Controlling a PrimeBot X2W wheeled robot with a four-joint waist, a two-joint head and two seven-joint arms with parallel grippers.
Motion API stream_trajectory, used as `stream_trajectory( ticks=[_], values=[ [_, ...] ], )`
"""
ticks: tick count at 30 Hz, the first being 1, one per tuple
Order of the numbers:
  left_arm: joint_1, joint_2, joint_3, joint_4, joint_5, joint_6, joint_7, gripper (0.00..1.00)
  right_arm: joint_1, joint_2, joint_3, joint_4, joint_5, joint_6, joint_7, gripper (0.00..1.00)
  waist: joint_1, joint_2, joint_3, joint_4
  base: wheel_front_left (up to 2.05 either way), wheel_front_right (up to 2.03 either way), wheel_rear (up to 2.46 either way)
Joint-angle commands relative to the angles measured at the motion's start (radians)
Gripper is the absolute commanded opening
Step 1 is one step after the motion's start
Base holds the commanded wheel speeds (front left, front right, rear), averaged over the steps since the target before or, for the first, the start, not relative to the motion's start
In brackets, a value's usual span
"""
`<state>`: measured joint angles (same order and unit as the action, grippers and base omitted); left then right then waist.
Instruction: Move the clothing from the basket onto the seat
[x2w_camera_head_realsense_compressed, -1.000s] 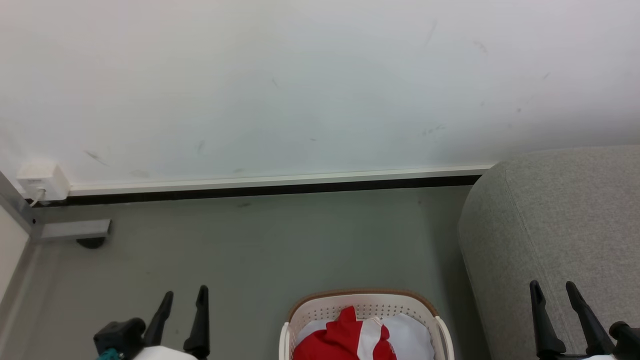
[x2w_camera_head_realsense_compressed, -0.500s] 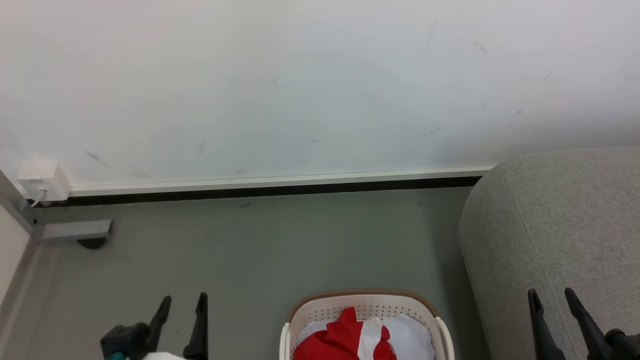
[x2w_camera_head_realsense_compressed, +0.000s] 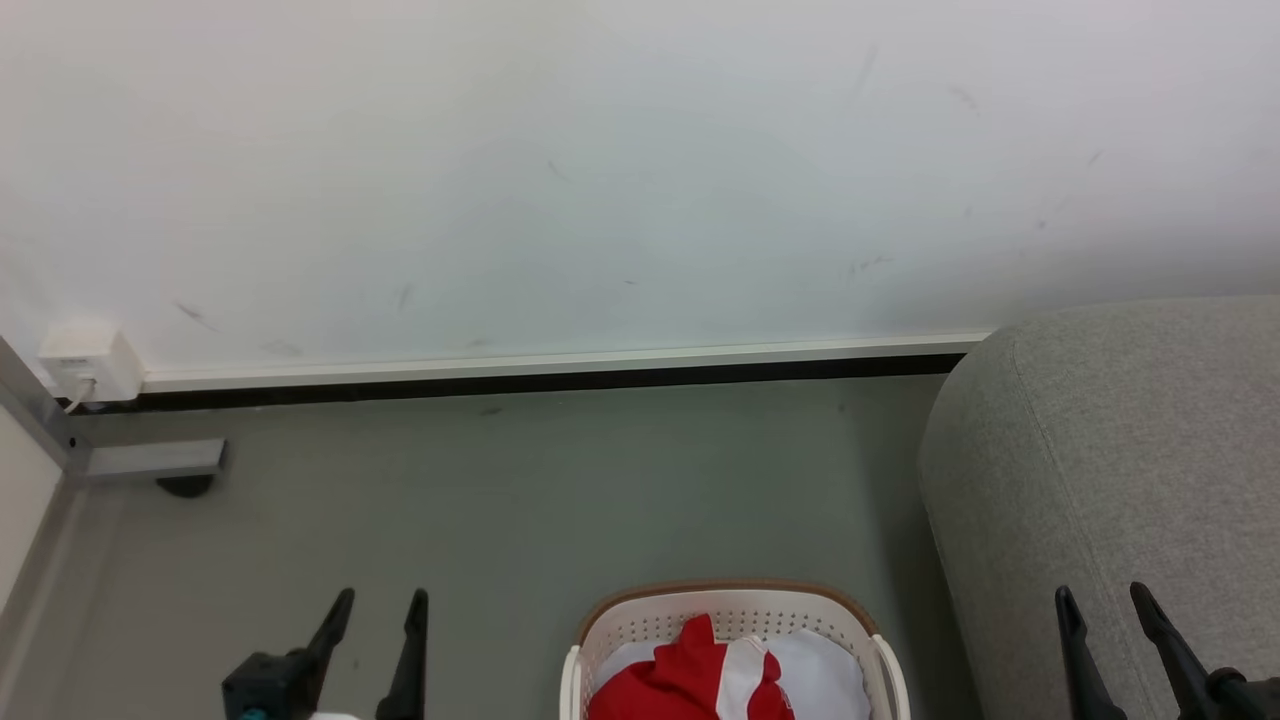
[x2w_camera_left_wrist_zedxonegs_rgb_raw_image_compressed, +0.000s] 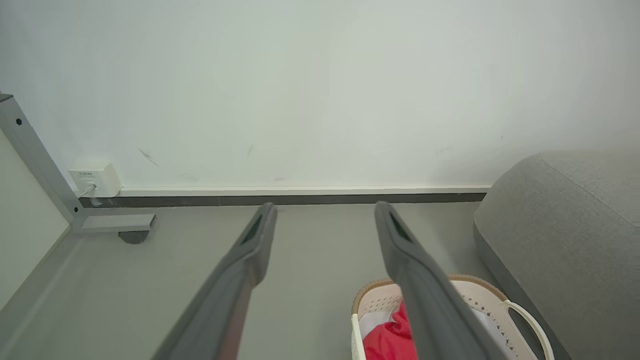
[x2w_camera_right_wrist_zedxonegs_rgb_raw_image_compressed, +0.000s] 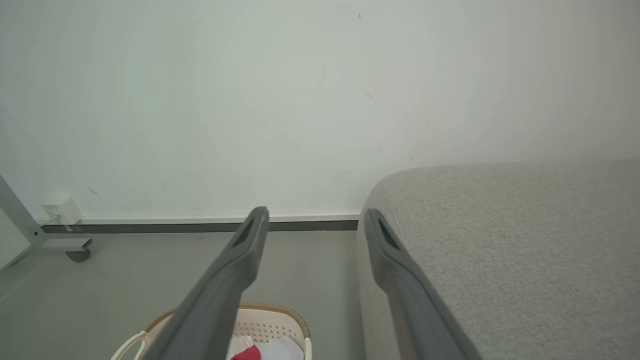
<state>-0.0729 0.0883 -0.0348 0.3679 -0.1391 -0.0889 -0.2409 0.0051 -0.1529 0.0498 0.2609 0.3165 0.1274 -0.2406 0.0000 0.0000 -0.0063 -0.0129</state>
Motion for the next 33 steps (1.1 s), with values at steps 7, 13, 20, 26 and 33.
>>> stream_trajectory(
  ticks=[7, 13, 20, 26, 33],
  values=[
    [0.004, -0.001, 0.008, 0.008, 0.061, -0.007, -0.019, 1.0, 0.014, -0.009, 0.0, 0.003, -0.024, 0.006, -0.02, 1.0, 0.0, 0.0, 0.001, -0.004, 0.0, 0.0, 0.0],
    [0.002, -0.01, 0.022, 0.023, 0.048, -0.016, -0.024, 1.0, 0.016, -0.015, 0.007, 0.008, -0.006, 0.006, -0.026, 1.0, 0.0, 0.0, 0.001, -0.007, 0.0, 0.0, 0.0],
    [-0.005, -0.016, 0.031, 0.028, 0.049, -0.024, -0.024, 1.0, 0.01, -0.021, 0.014, 0.012, 0.014, 0.006, -0.025, 1.0, 0.0, 0.0, 0.005, -0.009, 0.0, 0.0, 0.0],
    [-0.006, -0.019, 0.04, 0.026, 0.06, -0.027, -0.024, 1.0, 0.0, -0.022, 0.017, 0.01, 0.017, 0.006, -0.025, 1.0, 0.0, 0.0, 0.011, -0.019, 0.0, 0.0, 0.0],
    [-0.038, -0.023, 0.026, 0.025, 0.072, -0.031, -0.024, 1.0, -0.025, -0.012, 0.016, -0.011, 0.021, 0.006, -0.024, 1.0, 0.0, 0.0, 0.049, -0.063, 0.0, 0.0, 0.0]
  ],
)
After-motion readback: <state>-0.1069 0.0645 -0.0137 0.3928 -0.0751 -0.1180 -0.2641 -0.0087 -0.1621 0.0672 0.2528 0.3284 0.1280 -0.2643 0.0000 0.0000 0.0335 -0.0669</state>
